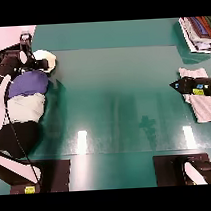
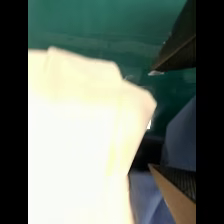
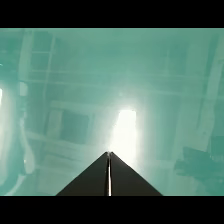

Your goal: Fold the shirts.

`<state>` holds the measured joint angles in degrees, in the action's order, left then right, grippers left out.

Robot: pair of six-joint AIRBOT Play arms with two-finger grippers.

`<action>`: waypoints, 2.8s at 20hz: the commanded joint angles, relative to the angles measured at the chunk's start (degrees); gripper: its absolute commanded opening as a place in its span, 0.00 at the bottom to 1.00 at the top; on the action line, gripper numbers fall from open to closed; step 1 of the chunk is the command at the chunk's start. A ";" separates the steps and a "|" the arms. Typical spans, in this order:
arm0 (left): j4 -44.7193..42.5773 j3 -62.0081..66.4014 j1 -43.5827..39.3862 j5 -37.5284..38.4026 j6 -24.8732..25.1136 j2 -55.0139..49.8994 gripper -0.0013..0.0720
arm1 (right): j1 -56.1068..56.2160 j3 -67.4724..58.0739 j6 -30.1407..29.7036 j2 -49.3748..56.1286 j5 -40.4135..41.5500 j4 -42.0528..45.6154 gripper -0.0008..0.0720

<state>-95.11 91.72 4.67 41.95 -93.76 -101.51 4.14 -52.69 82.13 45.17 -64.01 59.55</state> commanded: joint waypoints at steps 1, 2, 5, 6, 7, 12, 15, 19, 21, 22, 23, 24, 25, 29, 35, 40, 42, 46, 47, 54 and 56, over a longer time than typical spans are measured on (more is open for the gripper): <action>1.22 0.07 1.66 -4.66 1.36 -2.73 0.93 | 0.07 -0.07 0.07 -0.02 0.04 -0.04 0.04; 1.33 0.13 1.66 -5.31 1.81 -3.10 0.93 | 0.07 -0.07 1.03 -0.02 0.07 -0.02 0.03; 1.62 0.13 1.68 -7.13 1.79 -3.74 0.93 | 0.07 -0.07 2.29 -0.02 0.02 0.00 0.04; 1.62 0.13 1.68 -7.93 1.81 -3.74 0.93 | 0.07 -0.07 2.34 -0.02 0.02 -0.02 0.03; 1.66 0.26 1.66 -8.74 1.79 -3.72 0.92 | 0.07 -0.07 2.36 -0.02 0.00 -0.02 0.03; 2.56 0.66 1.66 -11.02 1.81 -3.69 0.06 | 0.07 -0.07 2.56 -0.04 -0.09 -0.02 0.04; 2.51 5.64 1.68 -4.52 1.79 -2.43 0.05 | 0.07 -0.22 2.56 -0.04 0.17 -0.02 0.04; 2.78 15.98 1.05 2.49 1.88 7.50 0.05 | 0.07 -7.19 2.49 0.15 1.97 0.35 0.03; 3.19 21.00 -0.35 8.37 4.33 14.84 0.05 | 0.04 -12.83 1.84 0.17 4.63 0.70 0.03; 3.26 23.23 -1.60 11.98 5.60 18.64 0.05 | 0.07 -15.26 1.14 0.20 6.05 0.68 0.03; 3.45 24.50 -3.06 14.73 6.27 22.12 0.05 | 0.04 -17.42 0.68 0.20 7.28 0.70 0.03; 3.78 24.52 -4.76 16.81 6.38 25.70 0.05 | 0.04 -19.65 0.39 0.20 7.93 0.72 0.03; 4.07 24.52 -7.10 19.30 6.60 28.83 0.05 | 0.04 -21.70 -0.02 0.20 8.15 0.70 0.03; 4.42 24.00 -19.85 30.18 6.56 32.48 0.05 | 0.07 -26.53 -0.22 0.20 8.07 0.66 0.03; 19.26 5.35 -38.27 28.11 5.46 28.13 0.09 | 0.07 -27.69 -0.20 0.13 5.29 0.39 0.03; 17.16 -1.53 -39.21 20.59 5.44 25.44 0.87 | 0.07 -27.69 -0.17 0.07 2.25 0.35 0.03; 11.76 -1.55 -33.11 26.27 3.58 26.10 0.87 | 0.07 -27.67 -0.17 0.07 2.05 0.09 0.03; 12.00 -9.11 -18.23 30.36 3.39 26.10 0.87 | 0.07 -27.67 -0.17 0.09 2.05 0.09 0.03; 13.09 -12.98 -15.21 29.70 3.76 26.10 0.87 | 0.07 -27.67 -0.15 0.09 2.05 0.09 0.03; 26.88 -32.68 -1.86 17.92 9.73 25.94 0.87 | 0.07 -27.58 -0.15 0.20 2.05 0.09 0.03; 30.84 -35.32 -1.22 14.69 13.14 25.92 0.87 | 0.07 -27.58 -0.15 0.20 2.01 0.07 0.03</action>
<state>-71.70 61.52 0.40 62.11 -85.36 -75.53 4.14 -80.29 81.93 45.32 -61.93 59.61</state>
